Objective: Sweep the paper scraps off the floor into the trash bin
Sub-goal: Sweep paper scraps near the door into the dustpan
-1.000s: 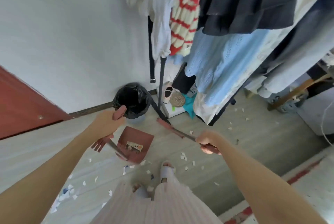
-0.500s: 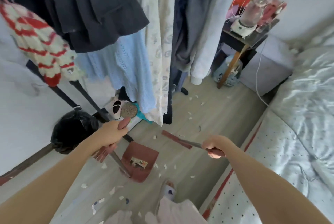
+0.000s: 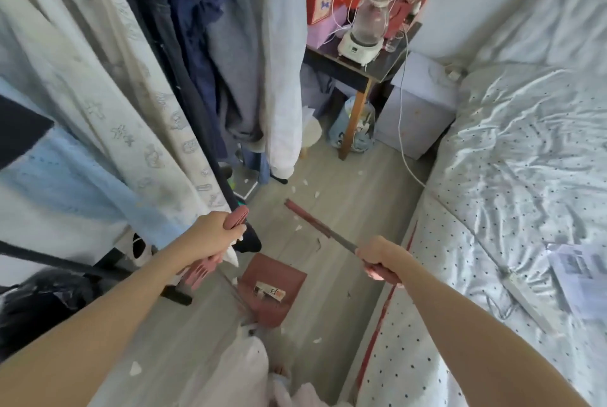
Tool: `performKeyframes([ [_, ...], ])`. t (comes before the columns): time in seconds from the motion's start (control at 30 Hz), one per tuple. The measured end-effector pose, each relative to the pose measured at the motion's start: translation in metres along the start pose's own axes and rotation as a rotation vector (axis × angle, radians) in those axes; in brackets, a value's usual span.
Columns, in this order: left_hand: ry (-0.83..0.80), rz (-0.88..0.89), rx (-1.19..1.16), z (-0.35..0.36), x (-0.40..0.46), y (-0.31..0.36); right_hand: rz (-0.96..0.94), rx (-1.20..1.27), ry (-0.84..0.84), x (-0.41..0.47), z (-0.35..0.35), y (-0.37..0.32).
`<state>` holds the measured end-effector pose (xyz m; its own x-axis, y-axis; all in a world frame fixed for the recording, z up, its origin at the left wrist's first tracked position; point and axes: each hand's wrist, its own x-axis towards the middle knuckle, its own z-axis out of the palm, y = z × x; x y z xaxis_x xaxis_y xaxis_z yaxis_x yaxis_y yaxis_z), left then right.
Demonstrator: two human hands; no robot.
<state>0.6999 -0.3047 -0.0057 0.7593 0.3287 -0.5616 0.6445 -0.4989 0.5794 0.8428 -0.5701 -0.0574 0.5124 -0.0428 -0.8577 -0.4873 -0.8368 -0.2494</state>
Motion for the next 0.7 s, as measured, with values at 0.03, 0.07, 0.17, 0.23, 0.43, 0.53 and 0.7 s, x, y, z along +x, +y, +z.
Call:
performKeyframes([
  [0.03,-0.002,0.012,0.001,-0.002,0.010,0.009,0.009,-0.035,0.014,0.007,-0.006,-0.006],
  [0.07,-0.007,0.024,-0.005,-0.003,0.020,0.017,0.017,-0.051,0.015,0.013,-0.012,-0.012],
  [0.17,-0.034,0.070,-0.014,-0.011,0.056,0.036,0.028,-0.053,0.027,0.031,-0.029,-0.032],
  [0.23,-0.044,0.089,-0.018,-0.018,0.078,0.048,-0.007,-0.081,0.052,0.042,-0.039,-0.047],
  [0.43,-0.091,0.105,-0.002,-0.031,0.135,0.085,-0.010,-0.102,0.134,0.083,-0.066,-0.088],
  [0.53,-0.085,0.063,-0.007,-0.030,0.157,0.098,-0.033,-0.142,0.130,0.104,-0.074,-0.107],
  [0.7,-0.047,0.025,0.007,-0.025,0.191,0.111,-0.070,-0.194,0.105,0.154,-0.086,-0.143],
])
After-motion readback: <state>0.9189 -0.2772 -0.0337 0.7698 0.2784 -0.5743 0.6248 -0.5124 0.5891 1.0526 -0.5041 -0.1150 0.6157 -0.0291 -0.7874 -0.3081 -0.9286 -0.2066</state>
